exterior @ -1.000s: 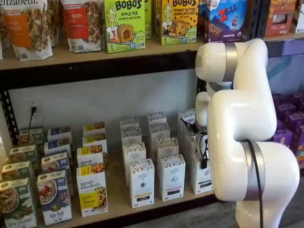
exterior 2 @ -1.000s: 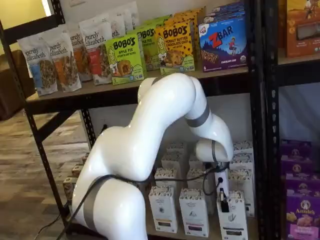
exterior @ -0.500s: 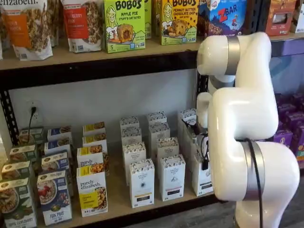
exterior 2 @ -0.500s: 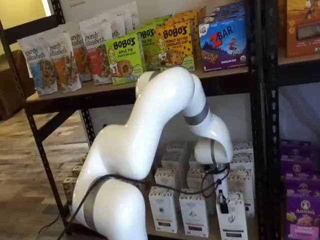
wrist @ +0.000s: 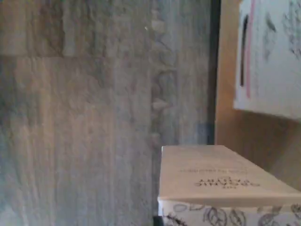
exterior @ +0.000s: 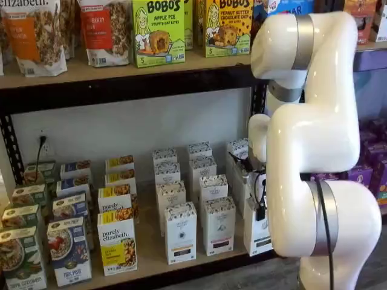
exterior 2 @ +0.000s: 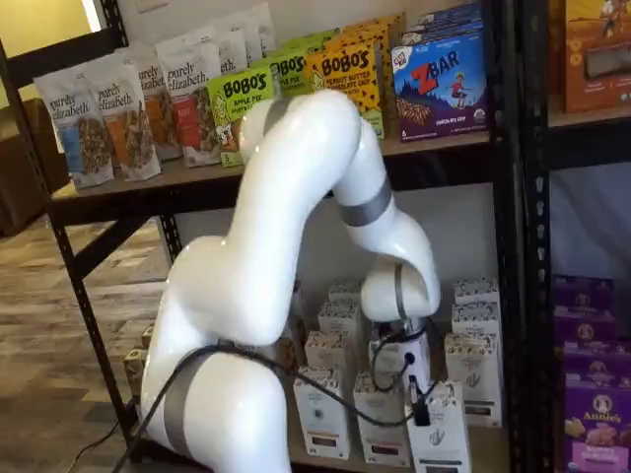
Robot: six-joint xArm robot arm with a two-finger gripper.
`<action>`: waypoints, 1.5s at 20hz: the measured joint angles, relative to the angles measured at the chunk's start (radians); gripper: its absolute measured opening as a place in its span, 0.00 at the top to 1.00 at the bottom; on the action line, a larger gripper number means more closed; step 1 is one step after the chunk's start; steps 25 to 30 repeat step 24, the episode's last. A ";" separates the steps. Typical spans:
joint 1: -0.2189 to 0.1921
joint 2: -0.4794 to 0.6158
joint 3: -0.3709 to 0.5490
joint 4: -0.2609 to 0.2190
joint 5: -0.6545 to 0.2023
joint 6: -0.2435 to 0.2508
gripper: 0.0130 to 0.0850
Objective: Pick up the white box with a green strip in the middle, on the bottom shelf, the sixth box from the left
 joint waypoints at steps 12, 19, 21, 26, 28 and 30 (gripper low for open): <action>0.096 -0.398 0.337 0.105 0.066 -0.006 0.50; 0.137 -0.621 0.468 0.088 0.143 0.046 0.50; 0.141 -0.674 0.495 0.092 0.163 0.045 0.50; 0.142 -0.741 0.523 0.125 0.191 0.015 0.50; 0.142 -0.741 0.523 0.125 0.191 0.015 0.50; 0.142 -0.741 0.523 0.125 0.191 0.015 0.50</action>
